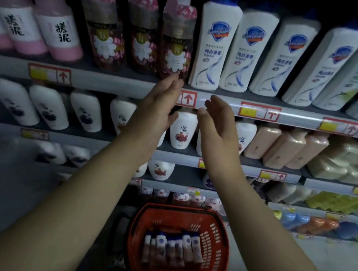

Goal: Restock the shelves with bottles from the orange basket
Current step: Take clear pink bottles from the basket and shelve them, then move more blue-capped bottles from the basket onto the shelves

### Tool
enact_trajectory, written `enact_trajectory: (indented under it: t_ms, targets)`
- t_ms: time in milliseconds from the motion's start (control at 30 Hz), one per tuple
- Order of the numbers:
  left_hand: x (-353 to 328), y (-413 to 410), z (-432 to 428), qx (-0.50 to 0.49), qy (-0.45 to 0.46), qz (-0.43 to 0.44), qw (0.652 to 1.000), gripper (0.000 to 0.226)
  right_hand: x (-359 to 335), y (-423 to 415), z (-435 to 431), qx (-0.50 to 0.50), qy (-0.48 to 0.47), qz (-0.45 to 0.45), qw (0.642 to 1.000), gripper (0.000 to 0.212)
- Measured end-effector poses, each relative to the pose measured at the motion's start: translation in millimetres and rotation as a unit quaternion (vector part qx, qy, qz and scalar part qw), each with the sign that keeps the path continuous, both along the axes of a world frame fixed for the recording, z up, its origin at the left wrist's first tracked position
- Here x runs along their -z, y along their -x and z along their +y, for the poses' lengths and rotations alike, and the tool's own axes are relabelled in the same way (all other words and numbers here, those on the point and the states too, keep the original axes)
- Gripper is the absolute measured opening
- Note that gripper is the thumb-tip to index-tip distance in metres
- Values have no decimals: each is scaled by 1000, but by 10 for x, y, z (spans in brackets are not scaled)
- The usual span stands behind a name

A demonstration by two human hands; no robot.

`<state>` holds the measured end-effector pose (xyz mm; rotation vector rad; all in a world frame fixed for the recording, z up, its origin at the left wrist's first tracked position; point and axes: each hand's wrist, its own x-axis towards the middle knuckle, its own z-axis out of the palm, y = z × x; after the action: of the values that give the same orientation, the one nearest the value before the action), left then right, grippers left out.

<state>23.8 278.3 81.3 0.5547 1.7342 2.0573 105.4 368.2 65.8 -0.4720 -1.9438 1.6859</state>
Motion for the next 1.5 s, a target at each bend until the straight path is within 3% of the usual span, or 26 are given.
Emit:
enact_trajectory:
  t_ms: [100,267,433,533,633,800,1033,1100,1267,1367,1500]
  targets:
    - [108,-139,-41,-9,14,-12,1000,60,164,-156,39,-3,12,-10,1000,43]
    - [473,-191,-10,-36,36,-53,997,46,546,-256,84,-21,47,-31,998,45]
    - [1063,-125,151,-31,63,-102,992,56,1116,-224,241,-13,76,-66,995,32]
    - [1436,-41,215,-24,80,-123,989,64,1458,-182,294,-3,100,-86,991,35]
    - [1957,60,307,-24,92,-157,983,57,1978,-91,352,7,118,-112,987,42]
    - [2883,179,325,-19,127,-191,973,73,2924,92,344,17,143,-163,976,37]
    - [4246,238,328,-15,160,-250,955,32,4365,242,338,26,171,-222,959,30]
    - [4689,245,313,-13,180,-267,947,30,4783,208,338,25,163,-249,954,27]
    - [5750,228,302,-21,223,-329,917,37,5847,93,367,28,168,-321,932,47]
    - [6383,200,306,-8,253,-351,902,20,6408,25,387,30,154,-358,920,45]
    - [7245,130,291,2,309,-363,879,29,7219,-52,366,45,124,-405,905,39]
